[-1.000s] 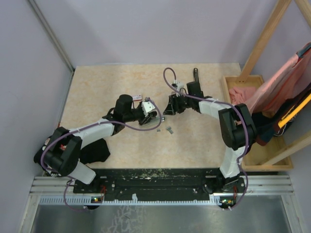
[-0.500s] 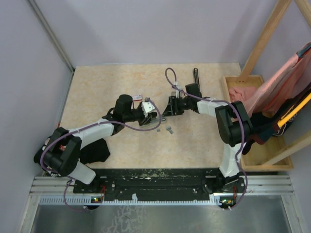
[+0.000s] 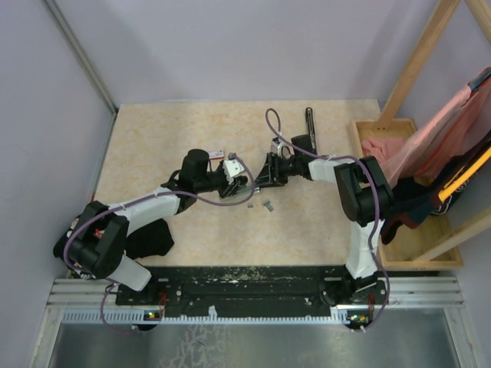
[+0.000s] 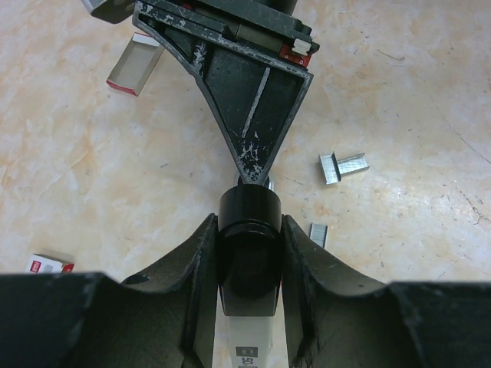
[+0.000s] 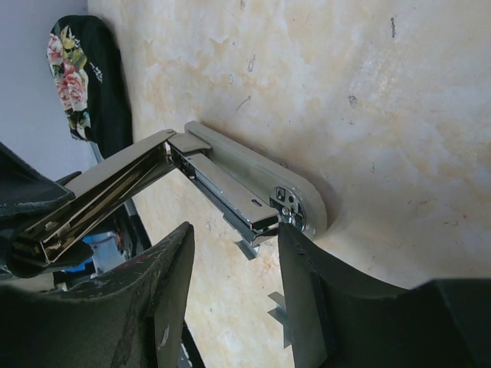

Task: Unload the staples from the stapler
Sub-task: Unload the staple at the center of the board.

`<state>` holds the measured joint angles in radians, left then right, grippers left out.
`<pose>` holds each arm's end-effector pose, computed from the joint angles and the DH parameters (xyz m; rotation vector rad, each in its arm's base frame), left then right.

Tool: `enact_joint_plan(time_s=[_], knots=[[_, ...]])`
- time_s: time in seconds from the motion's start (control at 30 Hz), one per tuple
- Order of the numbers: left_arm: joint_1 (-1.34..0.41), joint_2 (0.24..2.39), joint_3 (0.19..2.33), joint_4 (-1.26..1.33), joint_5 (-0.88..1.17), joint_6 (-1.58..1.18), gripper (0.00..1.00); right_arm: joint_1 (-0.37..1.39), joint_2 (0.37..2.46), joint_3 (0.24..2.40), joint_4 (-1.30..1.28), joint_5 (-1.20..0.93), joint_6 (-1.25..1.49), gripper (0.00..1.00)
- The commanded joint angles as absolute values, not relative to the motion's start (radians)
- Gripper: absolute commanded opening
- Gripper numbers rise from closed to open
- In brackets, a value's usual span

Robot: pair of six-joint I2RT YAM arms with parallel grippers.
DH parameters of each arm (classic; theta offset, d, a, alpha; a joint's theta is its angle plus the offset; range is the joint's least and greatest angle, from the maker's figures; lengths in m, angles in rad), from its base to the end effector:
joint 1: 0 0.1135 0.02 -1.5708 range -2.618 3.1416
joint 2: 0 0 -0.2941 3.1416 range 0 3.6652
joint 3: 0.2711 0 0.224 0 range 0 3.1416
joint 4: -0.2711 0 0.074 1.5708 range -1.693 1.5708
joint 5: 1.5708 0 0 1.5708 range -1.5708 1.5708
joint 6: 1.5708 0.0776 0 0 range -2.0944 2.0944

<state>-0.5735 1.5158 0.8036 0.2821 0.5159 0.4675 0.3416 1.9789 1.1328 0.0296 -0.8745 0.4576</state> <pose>0.2606 -0.2139 0.2525 1.2624 1.5353 -0.5829 0.3659 0.1933 0.1714 -0.3063 2.4360 1.4115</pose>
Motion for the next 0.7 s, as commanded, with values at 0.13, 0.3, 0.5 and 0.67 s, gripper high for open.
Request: enact_joint_plan(time_s=[0.13,0.3,0.5,0.67], knots=[[-0.569,1.483,0.815,0.328,0.521,0.454,0.00,0.337,2.000,1.141,0.096,-0.906,0.510,0.48],[-0.569,1.487,0.812,0.336,0.517,0.450,0.00,0.337,2.027,1.137,0.125,-0.937,0.550,0.48],[-0.569,1.491,0.812,0.338,0.521,0.447,0.00,0.336,2.052,1.128,0.173,-0.984,0.588,0.48],[-0.569,1.496,0.812,0.337,0.535,0.449,0.00,0.336,2.062,1.115,0.216,-0.986,0.610,0.48]])
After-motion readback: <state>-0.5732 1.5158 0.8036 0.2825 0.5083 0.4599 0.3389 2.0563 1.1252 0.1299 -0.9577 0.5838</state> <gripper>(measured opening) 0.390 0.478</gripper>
